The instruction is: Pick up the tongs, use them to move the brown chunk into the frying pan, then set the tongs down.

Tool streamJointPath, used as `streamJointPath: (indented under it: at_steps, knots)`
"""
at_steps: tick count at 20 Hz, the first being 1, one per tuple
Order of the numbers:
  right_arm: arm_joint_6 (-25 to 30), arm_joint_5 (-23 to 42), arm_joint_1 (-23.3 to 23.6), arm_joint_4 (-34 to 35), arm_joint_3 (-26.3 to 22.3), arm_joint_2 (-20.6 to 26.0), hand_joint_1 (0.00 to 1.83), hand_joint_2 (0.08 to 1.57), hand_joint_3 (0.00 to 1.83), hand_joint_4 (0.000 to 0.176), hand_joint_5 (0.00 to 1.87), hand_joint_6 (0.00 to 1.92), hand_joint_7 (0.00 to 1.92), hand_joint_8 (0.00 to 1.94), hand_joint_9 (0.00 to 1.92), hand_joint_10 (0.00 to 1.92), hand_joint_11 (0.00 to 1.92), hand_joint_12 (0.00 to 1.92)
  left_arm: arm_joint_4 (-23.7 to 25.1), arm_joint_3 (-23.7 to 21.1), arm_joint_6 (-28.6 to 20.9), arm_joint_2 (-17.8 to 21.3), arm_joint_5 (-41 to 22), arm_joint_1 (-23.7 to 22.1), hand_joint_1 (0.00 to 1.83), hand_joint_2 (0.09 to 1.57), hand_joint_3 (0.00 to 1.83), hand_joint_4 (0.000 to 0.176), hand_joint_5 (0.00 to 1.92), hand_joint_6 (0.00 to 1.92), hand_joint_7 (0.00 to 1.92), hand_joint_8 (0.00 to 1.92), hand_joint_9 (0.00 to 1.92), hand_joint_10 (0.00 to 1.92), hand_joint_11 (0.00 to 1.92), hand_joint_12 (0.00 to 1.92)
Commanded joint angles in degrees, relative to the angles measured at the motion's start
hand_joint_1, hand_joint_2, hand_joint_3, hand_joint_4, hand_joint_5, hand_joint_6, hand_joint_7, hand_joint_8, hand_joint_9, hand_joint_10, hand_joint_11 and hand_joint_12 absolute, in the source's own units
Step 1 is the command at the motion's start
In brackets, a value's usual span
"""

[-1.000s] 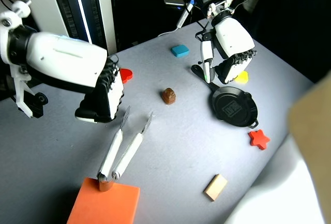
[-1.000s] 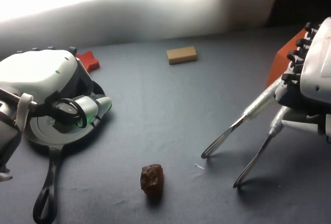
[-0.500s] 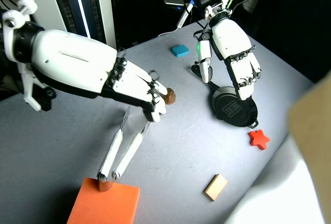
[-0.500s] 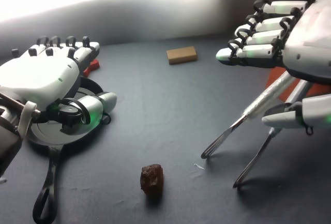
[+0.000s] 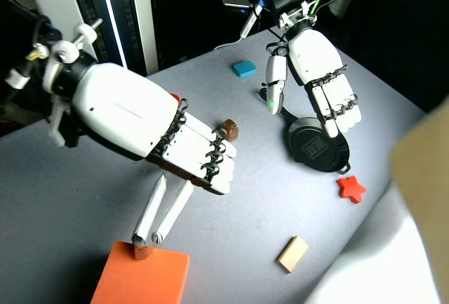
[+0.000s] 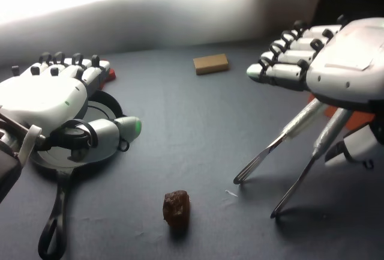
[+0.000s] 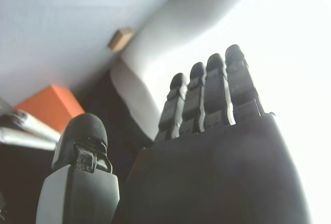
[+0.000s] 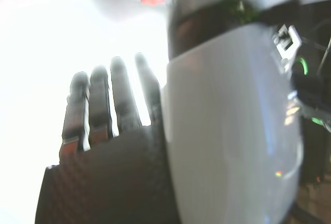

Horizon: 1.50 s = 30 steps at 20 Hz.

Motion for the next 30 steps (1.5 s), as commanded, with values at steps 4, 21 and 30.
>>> streamJointPath:
  at_steps: [4, 21, 30]
  knots:
    - [1.5, -3.8, 1.0, -1.0, 0.4, -2.7, 0.94, 0.81, 0.00, 0.000, 0.00, 0.00, 0.00, 0.00, 0.00, 0.00, 0.00, 0.00, 3.0, 0.3, 0.6, 0.4, -3.5, 1.1, 0.03, 1.27, 0.00, 0.022, 0.03, 0.00, 0.05, 0.00, 0.04, 0.01, 0.00, 0.20]
    - [-7.2, -14.5, 2.0, 9.2, 6.8, -10.7, 0.90, 0.84, 0.01, 0.000, 0.00, 0.00, 0.00, 0.00, 0.00, 0.00, 0.00, 0.00, 0.3, 0.0, 0.0, 0.2, -6.4, 1.6, 0.06, 1.26, 0.00, 0.016, 0.03, 0.00, 0.05, 0.00, 0.05, 0.00, 0.00, 0.18]
    - [-11.6, -13.3, 1.1, 9.2, 9.9, -12.6, 0.88, 0.87, 0.02, 0.000, 0.00, 0.00, 0.00, 0.00, 0.00, 0.00, 0.00, 0.00, 0.3, 0.0, -0.4, 0.2, -6.4, 1.6, 0.11, 1.26, 0.00, 0.012, 0.05, 0.00, 0.06, 0.00, 0.03, 0.00, 0.00, 0.16]
